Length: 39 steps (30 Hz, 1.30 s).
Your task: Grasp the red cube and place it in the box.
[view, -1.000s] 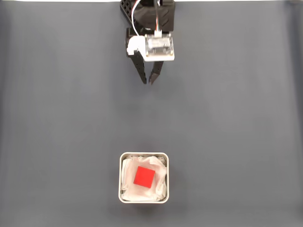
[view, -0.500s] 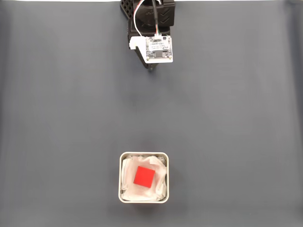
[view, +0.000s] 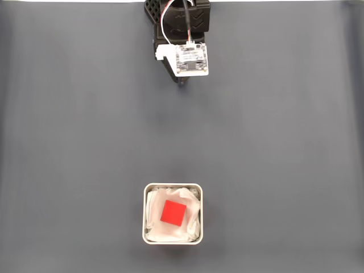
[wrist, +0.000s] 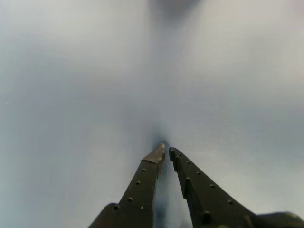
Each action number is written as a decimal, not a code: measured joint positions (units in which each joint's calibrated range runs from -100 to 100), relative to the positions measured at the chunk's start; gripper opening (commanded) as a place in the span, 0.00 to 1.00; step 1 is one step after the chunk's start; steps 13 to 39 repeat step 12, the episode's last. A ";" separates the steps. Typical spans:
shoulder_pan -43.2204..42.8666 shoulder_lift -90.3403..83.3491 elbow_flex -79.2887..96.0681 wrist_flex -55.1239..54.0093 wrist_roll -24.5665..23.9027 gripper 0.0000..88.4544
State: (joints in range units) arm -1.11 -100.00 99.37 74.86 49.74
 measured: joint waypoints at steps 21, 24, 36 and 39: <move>0.00 0.00 0.00 0.08 -0.15 0.00; 0.00 0.00 0.00 0.08 -0.15 0.00; 0.00 0.00 0.00 0.08 -0.15 0.00; 0.00 0.00 0.00 0.08 -0.15 0.00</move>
